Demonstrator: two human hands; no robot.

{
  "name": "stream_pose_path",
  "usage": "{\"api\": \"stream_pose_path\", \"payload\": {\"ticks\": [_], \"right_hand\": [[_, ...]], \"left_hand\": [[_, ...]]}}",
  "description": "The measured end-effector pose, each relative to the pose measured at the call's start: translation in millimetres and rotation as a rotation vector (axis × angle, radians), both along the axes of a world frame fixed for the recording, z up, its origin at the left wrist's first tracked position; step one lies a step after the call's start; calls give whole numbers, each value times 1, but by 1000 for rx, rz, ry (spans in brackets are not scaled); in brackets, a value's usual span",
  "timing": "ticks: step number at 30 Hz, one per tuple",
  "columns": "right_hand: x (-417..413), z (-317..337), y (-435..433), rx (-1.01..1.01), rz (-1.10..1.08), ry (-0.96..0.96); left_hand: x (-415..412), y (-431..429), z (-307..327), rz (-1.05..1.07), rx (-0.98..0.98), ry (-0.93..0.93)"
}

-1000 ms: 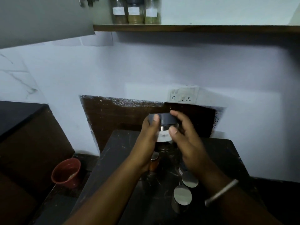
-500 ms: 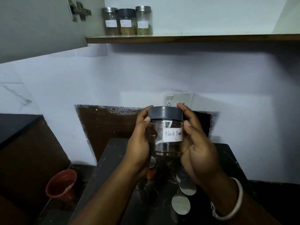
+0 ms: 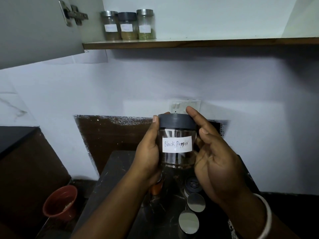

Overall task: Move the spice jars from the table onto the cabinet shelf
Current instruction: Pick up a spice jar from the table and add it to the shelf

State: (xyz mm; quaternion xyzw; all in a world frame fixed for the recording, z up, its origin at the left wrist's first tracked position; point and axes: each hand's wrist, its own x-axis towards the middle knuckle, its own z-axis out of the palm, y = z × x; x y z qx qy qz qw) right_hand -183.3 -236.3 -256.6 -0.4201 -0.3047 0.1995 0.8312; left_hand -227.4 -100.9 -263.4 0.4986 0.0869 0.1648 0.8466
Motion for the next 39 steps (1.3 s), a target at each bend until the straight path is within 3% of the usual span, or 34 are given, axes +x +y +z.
{"api": "stream_pose_path", "payload": {"ticks": [10,19,24,32,36,39], "right_hand": [[11,12,-3,-7,32,9],[32,53,3,11,74,-121],[58,101,17,-69,28,-342],[113,196,54,-388,-435,-1002],[142,225,84,-486,-520,-1083],[179,246,110,-537,-550,-1101]], "left_hand": [[9,2,8,32,4,-21],[31,13,46,44,103,-109],[52,34,94,74,187,-190],[103,72,192,244,334,-400],[147,99,213,279,389,-414],[179,130,230,346,606,-430]]}}
